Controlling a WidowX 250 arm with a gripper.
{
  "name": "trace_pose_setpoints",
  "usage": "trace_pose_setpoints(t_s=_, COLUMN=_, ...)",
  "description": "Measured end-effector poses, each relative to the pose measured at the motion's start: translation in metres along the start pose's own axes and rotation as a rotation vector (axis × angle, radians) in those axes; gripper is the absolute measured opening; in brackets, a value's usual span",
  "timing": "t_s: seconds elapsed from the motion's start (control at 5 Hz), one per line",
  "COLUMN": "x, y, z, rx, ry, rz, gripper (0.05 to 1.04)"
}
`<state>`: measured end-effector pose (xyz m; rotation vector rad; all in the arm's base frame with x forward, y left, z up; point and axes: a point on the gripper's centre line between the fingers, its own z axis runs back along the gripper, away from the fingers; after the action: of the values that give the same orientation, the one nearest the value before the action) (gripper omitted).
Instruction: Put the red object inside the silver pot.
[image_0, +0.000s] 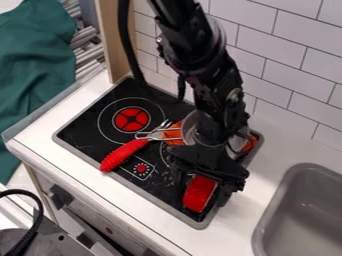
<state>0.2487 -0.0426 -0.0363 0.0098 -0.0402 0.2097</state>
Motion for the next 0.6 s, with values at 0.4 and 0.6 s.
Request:
trace_pose_setpoints(t_s=0.4, x=0.003, y=0.004, z=-0.002, rx=-0.007, ry=-0.025, rz=-0.023, gripper=0.541)
trace_pose_setpoints(t_s=0.6, x=-0.001, y=0.012, z=0.011, rx=0.016, ry=-0.066, rz=-0.045, gripper=0.540)
